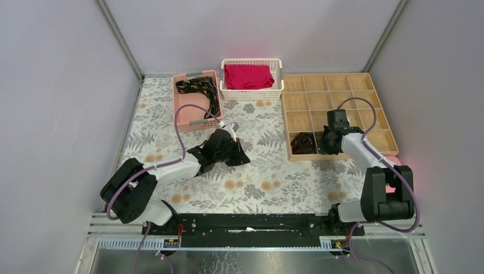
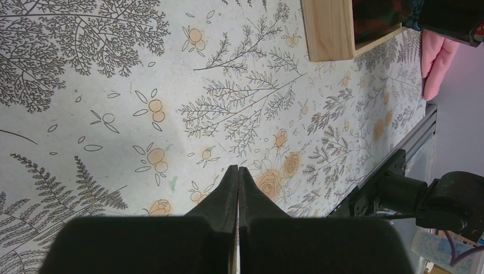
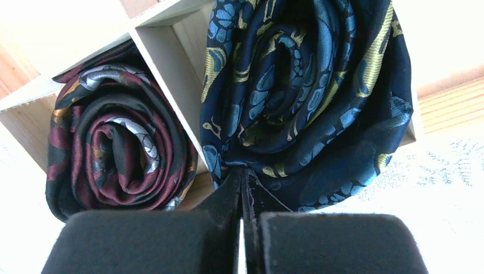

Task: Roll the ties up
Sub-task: Place the tie in the storage box.

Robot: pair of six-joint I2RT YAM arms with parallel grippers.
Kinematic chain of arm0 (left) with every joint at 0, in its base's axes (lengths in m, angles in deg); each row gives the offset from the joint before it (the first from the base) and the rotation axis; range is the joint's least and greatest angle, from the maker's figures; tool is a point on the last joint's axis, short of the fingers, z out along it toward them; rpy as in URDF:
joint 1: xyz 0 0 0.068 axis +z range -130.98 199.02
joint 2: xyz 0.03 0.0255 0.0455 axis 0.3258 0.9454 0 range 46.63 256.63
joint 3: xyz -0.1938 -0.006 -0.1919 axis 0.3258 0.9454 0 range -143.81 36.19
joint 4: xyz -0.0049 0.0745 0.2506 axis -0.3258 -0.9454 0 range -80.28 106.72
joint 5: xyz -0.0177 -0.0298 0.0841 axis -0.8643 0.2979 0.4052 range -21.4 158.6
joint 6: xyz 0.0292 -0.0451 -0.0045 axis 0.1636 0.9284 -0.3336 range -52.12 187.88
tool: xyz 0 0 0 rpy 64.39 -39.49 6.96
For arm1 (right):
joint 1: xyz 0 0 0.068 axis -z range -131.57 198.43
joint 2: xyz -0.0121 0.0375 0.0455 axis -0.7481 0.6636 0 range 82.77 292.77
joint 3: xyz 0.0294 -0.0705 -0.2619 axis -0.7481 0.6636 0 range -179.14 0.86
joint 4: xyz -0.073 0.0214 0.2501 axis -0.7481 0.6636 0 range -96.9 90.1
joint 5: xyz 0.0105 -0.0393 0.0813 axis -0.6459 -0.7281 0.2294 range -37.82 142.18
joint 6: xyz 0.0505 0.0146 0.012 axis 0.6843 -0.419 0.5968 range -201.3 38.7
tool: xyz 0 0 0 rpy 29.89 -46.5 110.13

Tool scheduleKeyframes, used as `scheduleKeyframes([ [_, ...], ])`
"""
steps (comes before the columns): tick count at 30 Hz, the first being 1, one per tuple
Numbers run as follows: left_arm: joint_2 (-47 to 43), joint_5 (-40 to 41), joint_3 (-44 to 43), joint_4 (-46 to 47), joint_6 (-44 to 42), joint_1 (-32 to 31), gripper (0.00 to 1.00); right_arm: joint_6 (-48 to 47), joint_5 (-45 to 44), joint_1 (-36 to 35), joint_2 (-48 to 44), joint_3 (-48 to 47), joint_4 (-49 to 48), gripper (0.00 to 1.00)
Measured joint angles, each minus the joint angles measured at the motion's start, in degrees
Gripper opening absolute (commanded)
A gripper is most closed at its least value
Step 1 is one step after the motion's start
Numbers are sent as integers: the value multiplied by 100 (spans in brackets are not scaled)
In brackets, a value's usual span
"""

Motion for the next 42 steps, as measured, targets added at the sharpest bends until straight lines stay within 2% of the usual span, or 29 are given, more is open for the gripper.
scheduleKeyframes([
  [6,0,0,0,0,7,0,0,15,-22,0,-63,24,-63,0],
  [14,72,0,0,46,9,0,0,83,-551,0,-1001,-219,13,0],
  [22,136,-22,0,85,9,0,0,142,-1309,52,-140,-555,153,0],
  [32,-7,11,0,76,4,0,0,144,-1480,518,813,-330,-127,0],
  [38,-13,39,0,74,4,0,0,94,-1239,533,809,-330,-223,0],
  [42,-111,118,0,15,-15,0,0,4,-787,535,262,-337,-267,0],
])
